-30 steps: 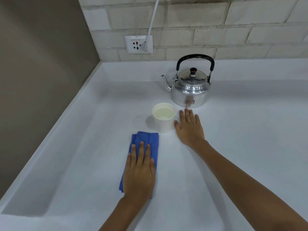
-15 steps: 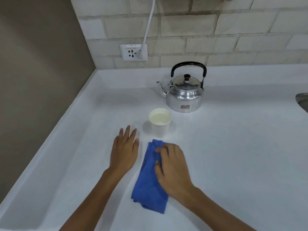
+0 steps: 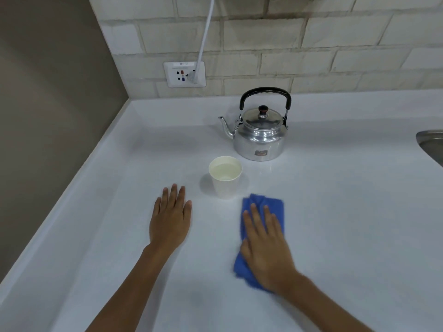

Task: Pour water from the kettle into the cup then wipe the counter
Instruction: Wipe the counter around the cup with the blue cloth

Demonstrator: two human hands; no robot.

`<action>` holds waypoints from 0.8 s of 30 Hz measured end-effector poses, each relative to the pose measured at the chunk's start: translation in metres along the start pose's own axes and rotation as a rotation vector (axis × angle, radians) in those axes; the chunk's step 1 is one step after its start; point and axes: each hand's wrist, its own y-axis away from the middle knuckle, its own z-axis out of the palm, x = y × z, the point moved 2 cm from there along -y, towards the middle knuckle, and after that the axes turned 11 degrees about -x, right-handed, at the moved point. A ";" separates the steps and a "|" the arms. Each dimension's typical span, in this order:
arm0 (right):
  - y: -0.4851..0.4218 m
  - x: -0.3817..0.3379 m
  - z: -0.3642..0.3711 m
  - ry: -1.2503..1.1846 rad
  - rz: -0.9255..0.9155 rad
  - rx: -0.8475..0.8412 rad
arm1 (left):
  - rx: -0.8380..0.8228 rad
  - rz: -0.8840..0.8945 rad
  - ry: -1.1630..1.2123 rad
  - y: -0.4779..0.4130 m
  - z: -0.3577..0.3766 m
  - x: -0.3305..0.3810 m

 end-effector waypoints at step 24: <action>-0.097 0.062 -0.006 -0.026 -0.208 0.042 | 0.029 -0.011 -0.034 -0.001 0.004 0.001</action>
